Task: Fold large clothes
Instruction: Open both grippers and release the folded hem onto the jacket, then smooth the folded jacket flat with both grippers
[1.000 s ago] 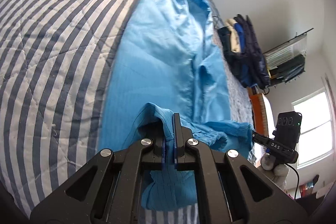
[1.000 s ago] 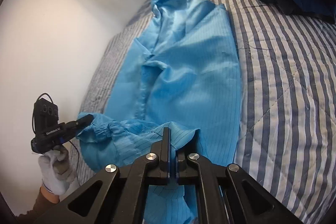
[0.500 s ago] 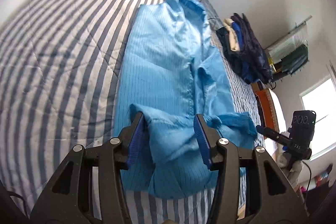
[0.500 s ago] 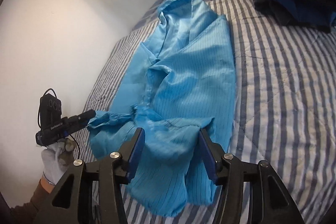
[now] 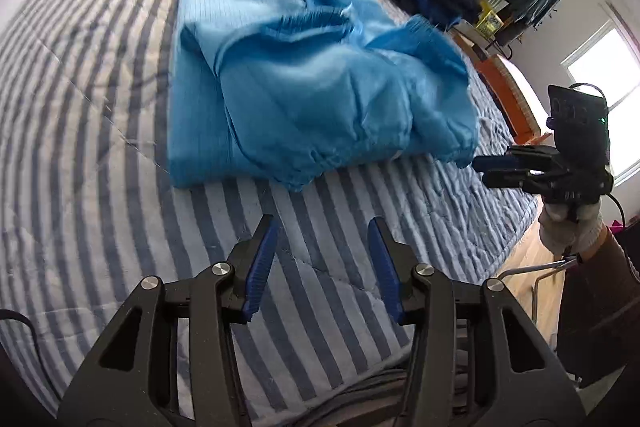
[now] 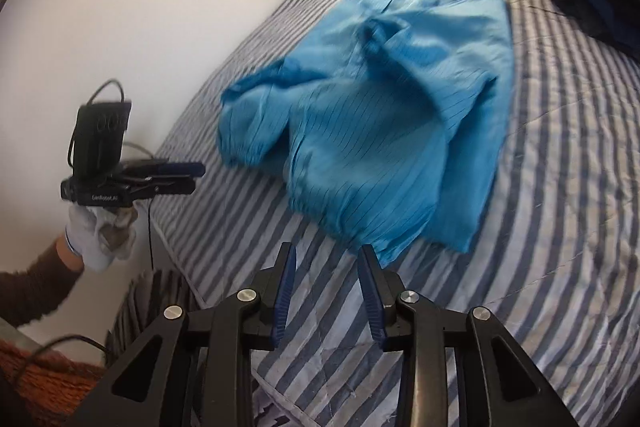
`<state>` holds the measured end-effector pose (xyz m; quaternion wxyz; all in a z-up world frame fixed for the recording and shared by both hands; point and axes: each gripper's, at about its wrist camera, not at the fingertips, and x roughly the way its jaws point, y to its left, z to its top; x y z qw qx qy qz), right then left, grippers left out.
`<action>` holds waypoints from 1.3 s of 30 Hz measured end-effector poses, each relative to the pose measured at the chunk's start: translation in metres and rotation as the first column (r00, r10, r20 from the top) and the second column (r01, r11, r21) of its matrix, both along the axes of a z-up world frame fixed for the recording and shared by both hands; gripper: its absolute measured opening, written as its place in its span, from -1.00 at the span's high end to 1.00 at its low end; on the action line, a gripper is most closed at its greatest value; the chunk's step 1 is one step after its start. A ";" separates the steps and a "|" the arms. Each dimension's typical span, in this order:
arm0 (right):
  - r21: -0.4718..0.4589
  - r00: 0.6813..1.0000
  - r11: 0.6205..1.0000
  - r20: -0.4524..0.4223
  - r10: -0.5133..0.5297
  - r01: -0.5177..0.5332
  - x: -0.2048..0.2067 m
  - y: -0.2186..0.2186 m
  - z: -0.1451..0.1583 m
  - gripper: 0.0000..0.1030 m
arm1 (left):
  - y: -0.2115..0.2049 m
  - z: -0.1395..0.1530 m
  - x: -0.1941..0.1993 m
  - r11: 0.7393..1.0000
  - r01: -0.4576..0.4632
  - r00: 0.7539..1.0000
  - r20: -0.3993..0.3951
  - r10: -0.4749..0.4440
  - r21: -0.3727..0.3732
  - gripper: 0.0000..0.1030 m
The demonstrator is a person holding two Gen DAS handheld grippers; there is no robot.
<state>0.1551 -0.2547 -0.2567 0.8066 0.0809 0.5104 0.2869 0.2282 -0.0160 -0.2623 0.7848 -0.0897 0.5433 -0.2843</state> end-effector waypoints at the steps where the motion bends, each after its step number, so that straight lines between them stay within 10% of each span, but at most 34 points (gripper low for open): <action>1: -0.011 1.000 1.000 -0.008 0.015 -0.015 0.001 0.005 -0.005 0.33 | -0.001 -0.004 0.003 1.000 -0.006 1.000 -0.005 0.006 0.004 0.11; 12: -0.163 0.996 0.983 0.020 0.086 -0.082 0.027 0.031 0.002 0.36 | -0.007 0.011 0.032 0.999 -0.041 0.998 0.051 0.040 0.011 0.30; 29: -0.178 0.974 0.971 0.189 -0.127 0.161 0.145 0.013 0.046 0.33 | 0.009 0.029 0.126 0.962 -0.272 0.952 0.133 0.274 -0.036 0.30; 39: -0.028 0.928 0.932 0.112 -0.355 0.360 0.092 -0.054 0.019 0.16 | 0.050 -0.010 0.097 0.937 -0.349 0.936 0.035 0.349 -0.015 0.30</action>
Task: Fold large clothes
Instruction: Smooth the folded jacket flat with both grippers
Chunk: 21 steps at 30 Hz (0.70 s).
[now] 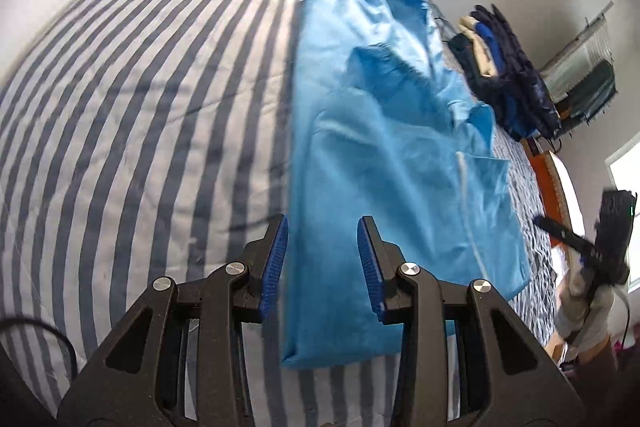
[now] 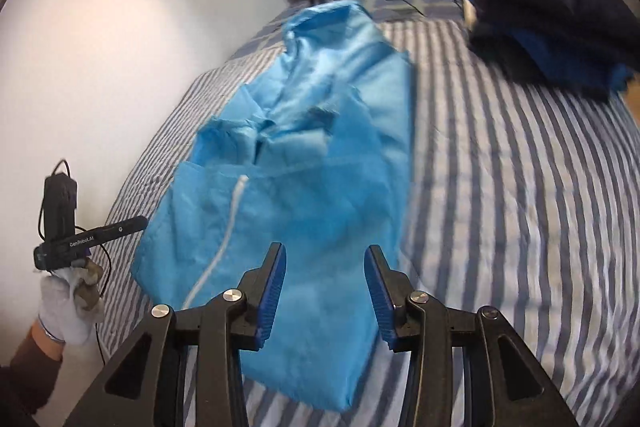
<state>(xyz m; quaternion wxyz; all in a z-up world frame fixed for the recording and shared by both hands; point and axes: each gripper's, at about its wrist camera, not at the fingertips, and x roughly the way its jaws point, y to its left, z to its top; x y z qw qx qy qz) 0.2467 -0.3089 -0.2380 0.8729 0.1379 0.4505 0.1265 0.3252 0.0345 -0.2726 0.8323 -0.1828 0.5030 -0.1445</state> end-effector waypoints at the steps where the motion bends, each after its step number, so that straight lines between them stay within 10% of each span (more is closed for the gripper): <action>1: 0.006 1.000 1.000 -0.001 -0.021 0.021 -0.008 -0.004 -0.004 0.12 | 0.000 -0.001 -0.002 1.000 -0.004 1.000 0.001 0.004 -0.002 0.29; 13: -0.066 0.999 0.997 0.033 -0.026 0.029 -0.007 0.005 -0.009 0.13 | -0.019 0.004 0.016 0.990 -0.095 0.995 0.027 0.093 0.106 0.30; 21: -0.209 0.996 0.977 0.072 0.056 -0.040 0.036 0.047 -0.008 0.13 | -0.072 0.016 0.030 0.981 0.049 0.990 0.119 -0.072 0.187 0.30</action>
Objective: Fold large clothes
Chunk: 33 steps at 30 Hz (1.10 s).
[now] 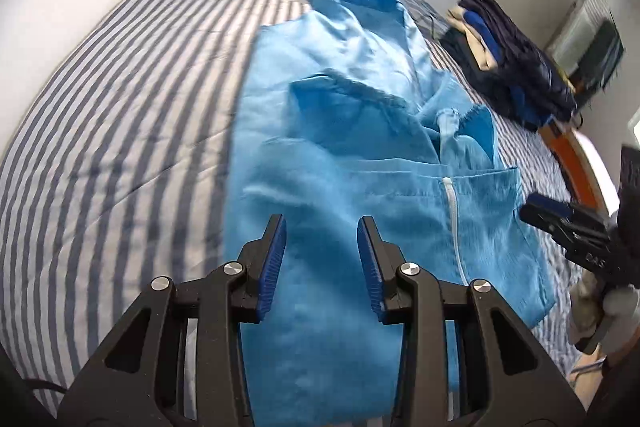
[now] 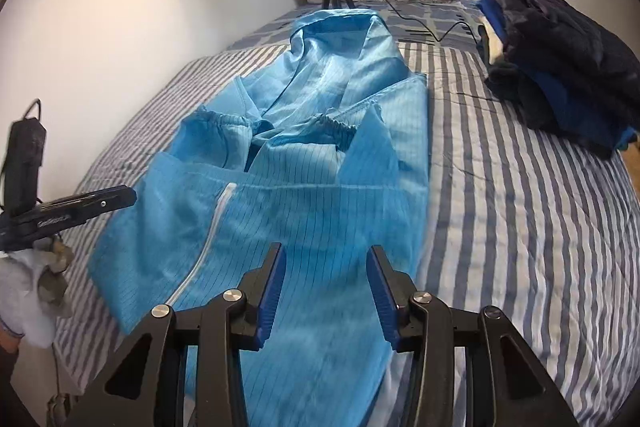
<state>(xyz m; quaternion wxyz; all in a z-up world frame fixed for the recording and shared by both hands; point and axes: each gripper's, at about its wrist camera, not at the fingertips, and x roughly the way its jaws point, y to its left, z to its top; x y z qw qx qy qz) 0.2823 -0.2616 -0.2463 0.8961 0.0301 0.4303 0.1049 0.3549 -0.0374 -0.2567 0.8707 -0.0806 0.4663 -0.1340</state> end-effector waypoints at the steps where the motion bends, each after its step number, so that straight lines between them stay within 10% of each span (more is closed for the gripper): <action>1: -0.020 1.000 1.000 0.001 0.001 -0.001 0.007 0.004 -0.003 0.13 | -0.003 -0.003 0.005 1.000 -0.008 1.000 -0.005 0.008 0.024 0.30; 11: -0.046 0.993 0.997 -0.104 -0.059 0.055 0.041 0.002 -0.039 0.18 | 0.001 -0.026 0.016 0.990 -0.056 0.998 -0.029 0.060 0.127 0.30; 14: -0.027 0.991 0.998 -0.114 -0.066 0.063 0.035 -0.002 -0.030 0.14 | 0.018 -0.014 0.008 0.997 -0.070 0.997 -0.036 0.071 0.024 -0.13; 24: 0.387 0.986 0.911 -0.133 -0.099 0.144 -0.066 -0.083 -0.019 -0.01 | 0.072 -0.014 -0.029 0.982 -0.098 0.989 -0.130 0.077 -0.164 -0.24; 29: 0.337 0.987 0.931 -0.125 -0.100 0.137 -0.098 -0.068 -0.025 -0.01 | 0.058 -0.019 -0.042 0.989 -0.058 0.992 -0.116 0.042 -0.136 -0.24; 33: 0.173 0.983 0.980 -0.171 -0.072 0.102 -0.101 -0.038 -0.038 0.24 | 0.038 -0.030 -0.049 0.999 -0.004 0.998 -0.065 0.006 0.039 -0.25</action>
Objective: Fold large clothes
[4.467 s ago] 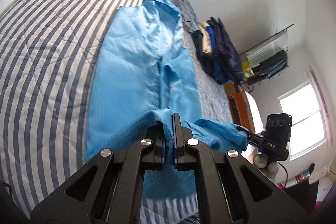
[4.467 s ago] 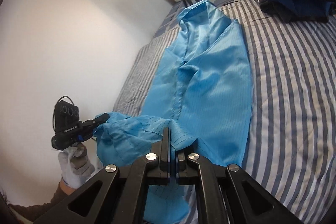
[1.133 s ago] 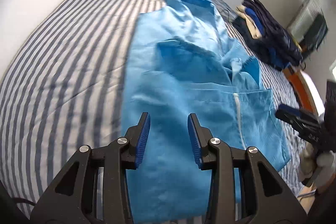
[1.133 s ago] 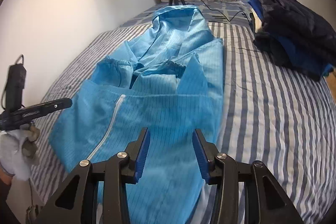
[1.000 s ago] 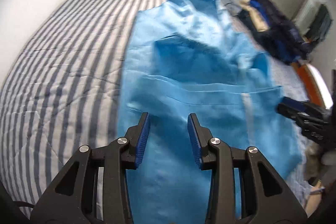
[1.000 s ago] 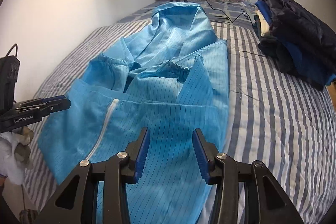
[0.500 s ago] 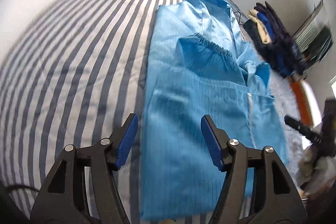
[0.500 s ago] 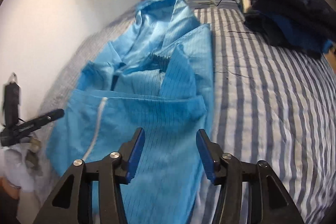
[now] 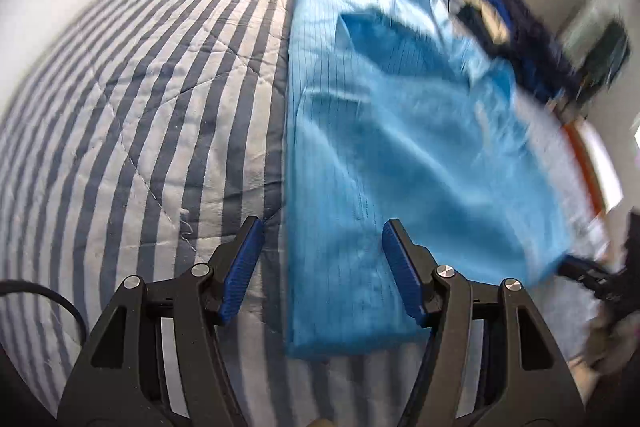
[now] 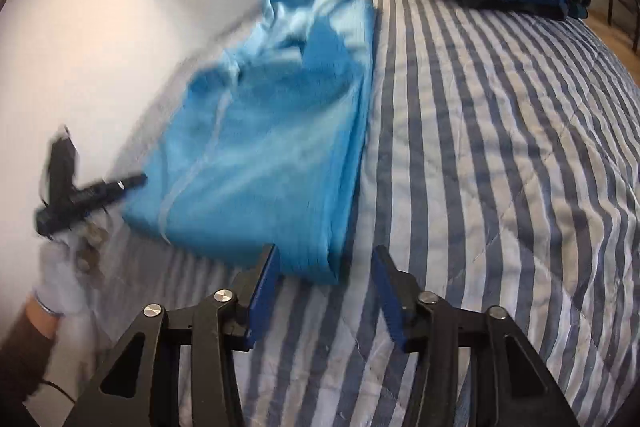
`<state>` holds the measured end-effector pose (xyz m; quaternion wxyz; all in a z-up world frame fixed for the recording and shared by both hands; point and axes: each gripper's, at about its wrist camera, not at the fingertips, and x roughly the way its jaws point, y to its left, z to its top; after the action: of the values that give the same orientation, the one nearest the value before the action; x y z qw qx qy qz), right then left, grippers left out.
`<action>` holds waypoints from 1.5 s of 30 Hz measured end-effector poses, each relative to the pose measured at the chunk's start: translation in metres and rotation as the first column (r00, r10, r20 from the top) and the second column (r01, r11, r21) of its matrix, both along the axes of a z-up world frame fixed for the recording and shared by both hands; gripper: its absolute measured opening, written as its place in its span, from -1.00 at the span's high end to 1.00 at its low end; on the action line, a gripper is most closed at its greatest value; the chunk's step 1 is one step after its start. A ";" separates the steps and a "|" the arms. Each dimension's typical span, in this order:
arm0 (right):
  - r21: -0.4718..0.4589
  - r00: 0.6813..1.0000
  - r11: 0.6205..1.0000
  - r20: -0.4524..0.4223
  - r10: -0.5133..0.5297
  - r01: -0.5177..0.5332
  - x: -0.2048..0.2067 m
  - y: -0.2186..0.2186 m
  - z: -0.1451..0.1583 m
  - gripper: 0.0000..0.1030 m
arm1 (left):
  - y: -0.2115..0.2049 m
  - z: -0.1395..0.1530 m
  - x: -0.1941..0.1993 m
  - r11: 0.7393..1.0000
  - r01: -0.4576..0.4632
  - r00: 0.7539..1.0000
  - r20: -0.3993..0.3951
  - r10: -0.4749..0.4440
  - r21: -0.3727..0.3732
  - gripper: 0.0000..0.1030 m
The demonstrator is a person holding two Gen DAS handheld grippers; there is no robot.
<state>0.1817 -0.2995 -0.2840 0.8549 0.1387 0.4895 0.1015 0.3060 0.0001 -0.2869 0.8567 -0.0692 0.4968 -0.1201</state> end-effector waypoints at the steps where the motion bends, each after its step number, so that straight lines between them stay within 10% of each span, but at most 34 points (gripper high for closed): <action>1: -0.028 0.999 1.000 -0.043 0.006 -0.007 -0.002 0.004 -0.010 0.24 | -0.005 -0.001 -0.003 0.999 0.013 1.000 0.025 -0.014 0.038 -0.25; 5: -0.073 0.999 0.996 -0.029 0.040 -0.042 -0.008 0.009 -0.003 0.27 | 0.001 0.003 -0.002 1.000 0.005 1.000 -0.001 -0.005 -0.009 -0.25; 13: 0.233 0.997 0.973 0.071 -0.018 0.001 0.006 -0.040 0.026 -0.10 | 0.044 -0.004 0.032 0.930 -0.109 0.985 -0.167 0.053 -0.351 -0.25; 21: 0.391 0.998 0.919 -0.042 -0.039 0.052 0.064 -0.055 -0.012 -0.12 | 0.047 -0.010 0.057 0.892 -0.108 0.980 -0.196 0.022 -0.440 -0.15; 26: 0.455 0.997 0.887 -0.039 -0.068 0.078 0.077 -0.047 -0.026 -0.11 | 0.036 -0.012 0.066 0.924 -0.107 0.980 -0.193 0.037 -0.367 0.51; 30: 0.422 0.997 0.904 -0.055 -0.053 0.072 0.082 -0.032 -0.026 0.64 | 0.030 -0.006 0.061 0.951 -0.080 0.987 -0.156 0.034 -0.299 0.78; 45: 0.254 0.996 0.967 -0.065 0.058 -0.040 0.009 0.022 0.004 0.94 | 0.031 0.005 -0.039 0.975 0.010 0.992 -0.119 -0.037 -0.220 0.90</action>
<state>0.1911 -0.2780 -0.2804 0.8094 0.2377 0.5064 0.1788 0.2666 0.0310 -0.2820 0.8103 -0.1644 0.5329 -0.1799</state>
